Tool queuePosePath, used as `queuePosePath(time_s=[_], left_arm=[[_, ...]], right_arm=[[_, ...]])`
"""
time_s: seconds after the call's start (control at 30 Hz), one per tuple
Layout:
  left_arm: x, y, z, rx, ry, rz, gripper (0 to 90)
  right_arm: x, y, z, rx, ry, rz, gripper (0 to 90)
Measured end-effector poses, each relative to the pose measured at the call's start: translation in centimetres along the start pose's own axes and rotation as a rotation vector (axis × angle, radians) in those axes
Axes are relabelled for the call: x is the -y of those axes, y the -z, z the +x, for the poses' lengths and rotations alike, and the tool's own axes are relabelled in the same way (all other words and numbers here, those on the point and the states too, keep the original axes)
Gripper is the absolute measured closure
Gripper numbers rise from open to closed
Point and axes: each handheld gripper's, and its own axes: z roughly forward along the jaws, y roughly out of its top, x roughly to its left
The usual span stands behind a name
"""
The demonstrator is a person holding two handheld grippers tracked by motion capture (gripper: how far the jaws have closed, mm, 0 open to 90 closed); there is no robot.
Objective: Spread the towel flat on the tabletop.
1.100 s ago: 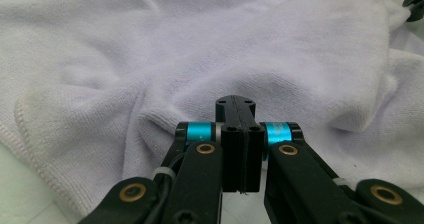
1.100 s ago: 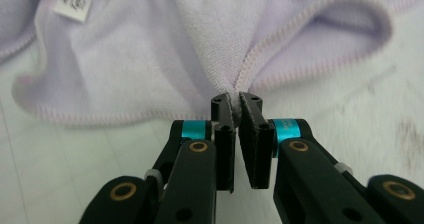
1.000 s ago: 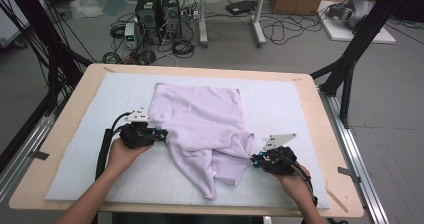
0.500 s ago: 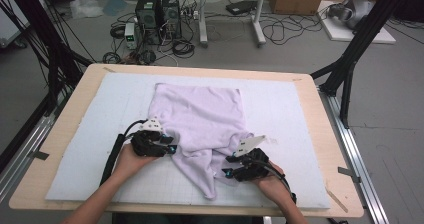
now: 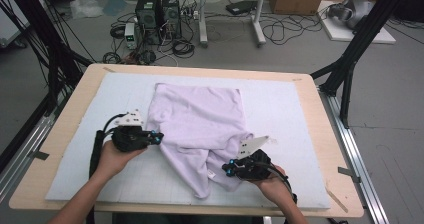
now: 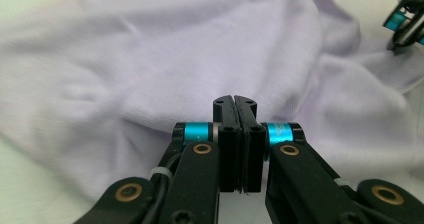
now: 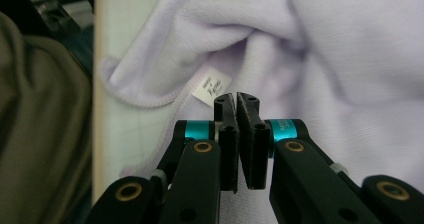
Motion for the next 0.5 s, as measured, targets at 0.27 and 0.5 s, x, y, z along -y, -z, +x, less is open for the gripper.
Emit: queuePosePath(time_s=[0.27,0.5], left_arm=[[-2.6,1.0,0.6,-0.075,-0.042,-0.025,88.3],[-2.2,-6.2,2.6,-0.097,-0.001,0.079,88.1]], right_arm=[[-1.2,3.3,0.1,0.085,0.034,-0.04,87.5],[1.4,3.5,-4.1,0.196,-0.071,0.021,87.5]])
